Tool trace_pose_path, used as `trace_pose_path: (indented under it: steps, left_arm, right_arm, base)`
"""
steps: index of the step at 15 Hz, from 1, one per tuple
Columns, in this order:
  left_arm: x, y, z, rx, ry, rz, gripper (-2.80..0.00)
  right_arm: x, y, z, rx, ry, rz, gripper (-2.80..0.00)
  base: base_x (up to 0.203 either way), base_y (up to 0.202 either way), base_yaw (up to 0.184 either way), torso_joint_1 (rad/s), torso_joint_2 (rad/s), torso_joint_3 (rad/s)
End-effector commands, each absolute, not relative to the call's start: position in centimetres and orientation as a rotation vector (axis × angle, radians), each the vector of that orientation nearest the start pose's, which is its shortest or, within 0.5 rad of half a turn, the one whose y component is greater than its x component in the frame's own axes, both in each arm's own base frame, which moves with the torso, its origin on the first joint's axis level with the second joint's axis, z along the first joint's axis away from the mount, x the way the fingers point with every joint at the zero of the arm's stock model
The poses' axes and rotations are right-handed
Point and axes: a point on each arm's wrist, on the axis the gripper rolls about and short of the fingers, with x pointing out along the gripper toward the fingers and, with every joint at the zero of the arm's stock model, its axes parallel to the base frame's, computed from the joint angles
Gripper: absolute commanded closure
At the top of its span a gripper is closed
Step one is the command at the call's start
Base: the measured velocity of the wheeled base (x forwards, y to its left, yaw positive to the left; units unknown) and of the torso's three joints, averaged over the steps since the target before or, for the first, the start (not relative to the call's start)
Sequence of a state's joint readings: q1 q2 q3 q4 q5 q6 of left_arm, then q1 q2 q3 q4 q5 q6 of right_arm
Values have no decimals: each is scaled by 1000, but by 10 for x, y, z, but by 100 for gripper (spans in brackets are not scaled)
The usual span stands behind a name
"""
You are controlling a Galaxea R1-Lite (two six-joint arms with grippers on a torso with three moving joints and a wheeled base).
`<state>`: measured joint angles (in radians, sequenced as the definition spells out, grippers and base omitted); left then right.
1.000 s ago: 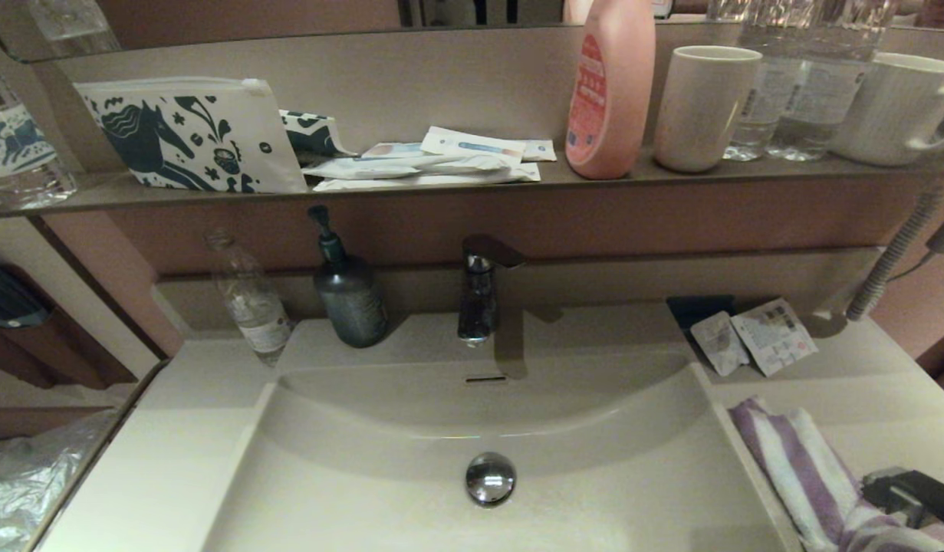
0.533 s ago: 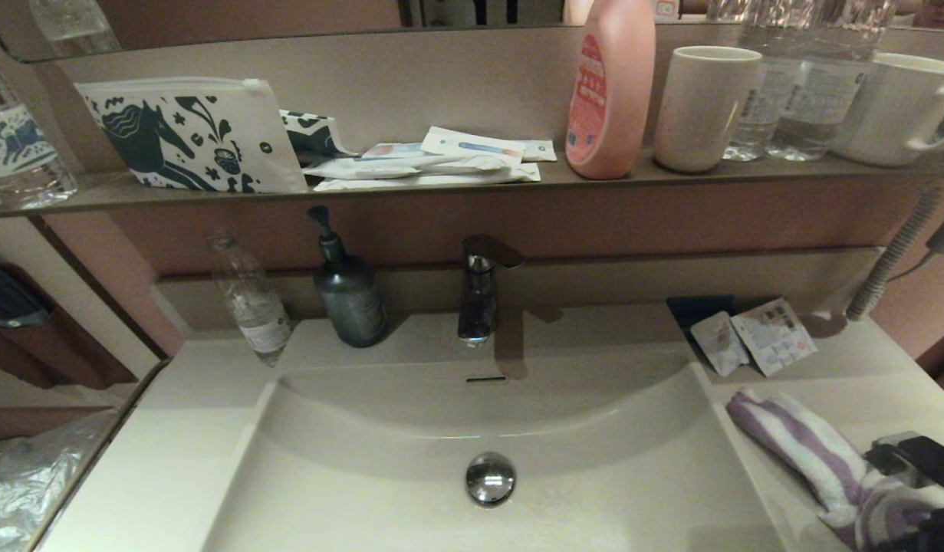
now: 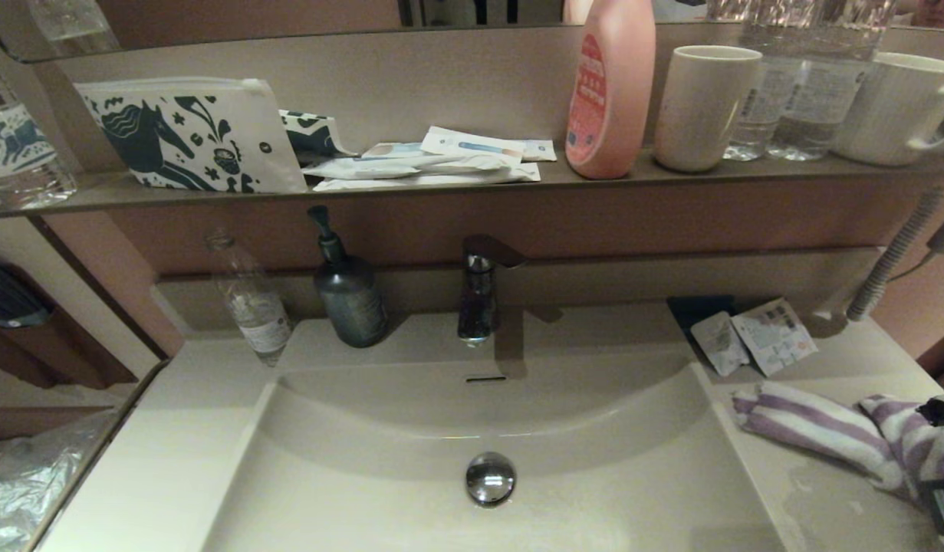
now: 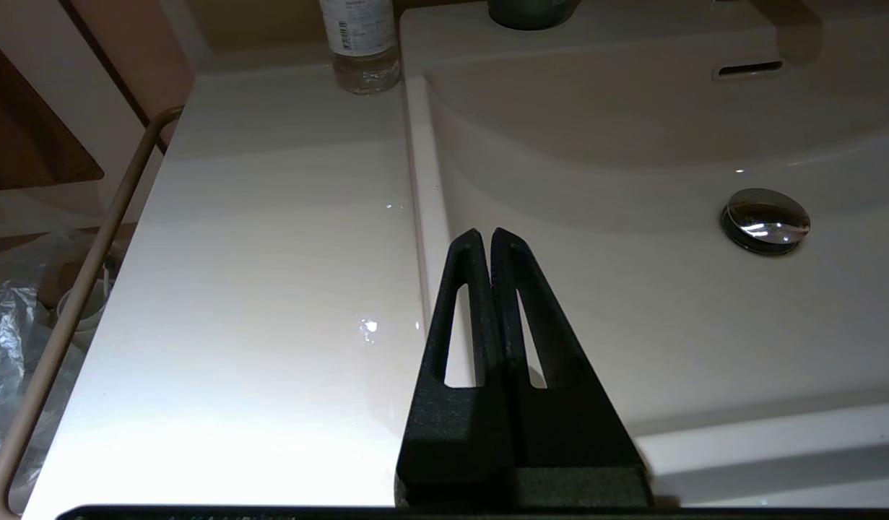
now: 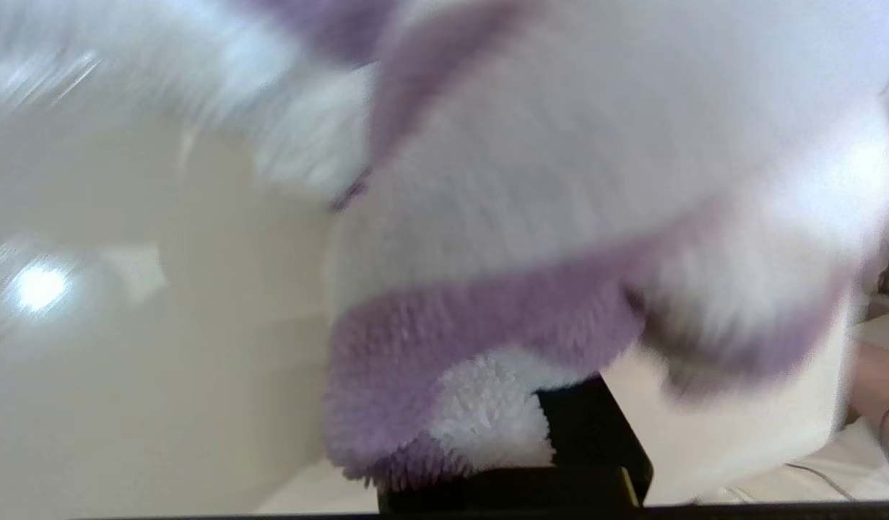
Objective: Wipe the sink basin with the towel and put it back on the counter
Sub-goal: Wipe the sink
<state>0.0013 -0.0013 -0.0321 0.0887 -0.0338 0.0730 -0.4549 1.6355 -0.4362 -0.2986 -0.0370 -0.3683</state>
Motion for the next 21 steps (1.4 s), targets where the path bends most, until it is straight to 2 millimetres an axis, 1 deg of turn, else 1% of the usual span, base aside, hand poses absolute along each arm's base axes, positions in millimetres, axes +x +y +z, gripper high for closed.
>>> trace_pose_path:
  steps: [1, 3, 4, 6, 9, 12, 14, 15, 16, 17, 18, 21]
  left_arm:
    - [-25, -1, 75, 73, 56, -33, 0]
    - [-25, -1, 75, 73, 56, -34, 0]
    - [-25, -1, 75, 73, 56, -34, 0]
    - [-25, -1, 75, 73, 56, -34, 0]
    - [-25, -1, 75, 73, 56, -34, 0]
    - [-25, -1, 75, 73, 56, -34, 0]
    - [-25, -1, 75, 73, 56, -34, 0]
    - [-25, -1, 75, 73, 56, -34, 0]
    - [-25, -1, 75, 73, 56, -34, 0]
    - [-25, -1, 75, 73, 56, -34, 0]
    - [-25, -1, 75, 73, 56, -34, 0]
    - [-25, -1, 75, 73, 56, -34, 0]
  right_arm:
    - [200, -111, 83, -105, 947, -295, 0]
    - [196, -106, 79, -66, 946, -222, 0]
    - [193, -100, 74, -35, 961, -170, 0]
    - [184, -82, 64, 21, 1008, -34, 0]
    - [176, -49, 53, 84, 1053, 161, 0]
    - [174, -16, 48, 127, 1096, 298, 0]
    - [164, 7, 47, 136, 1134, 373, 0]
    - [158, 13, 50, 135, 1130, 394, 0]
    - [153, 15, 53, 139, 1118, 402, 0]
    - [153, 14, 56, 153, 1100, 380, 0]
    - [156, 9, 58, 170, 1081, 342, 0]
    - [175, -22, 79, 220, 946, 176, 0]
  base:
    - [0, 0, 0, 0, 0, 0]
    - [0, 0, 0, 0, 0, 0]
    - [0, 0, 0, 0, 0, 0]
    - [0, 0, 0, 0, 0, 0]
    - [0, 0, 0, 0, 0, 0]
    - [0, 0, 0, 0, 0, 0]
    - [0, 0, 0, 0, 0, 0]
    - [0, 0, 0, 0, 0, 0]
    - [0, 0, 0, 0, 0, 0]
    - [0, 0, 0, 0, 0, 0]
    - [0, 0, 0, 0, 0, 0]
    - [0, 0, 0, 0, 0, 0]
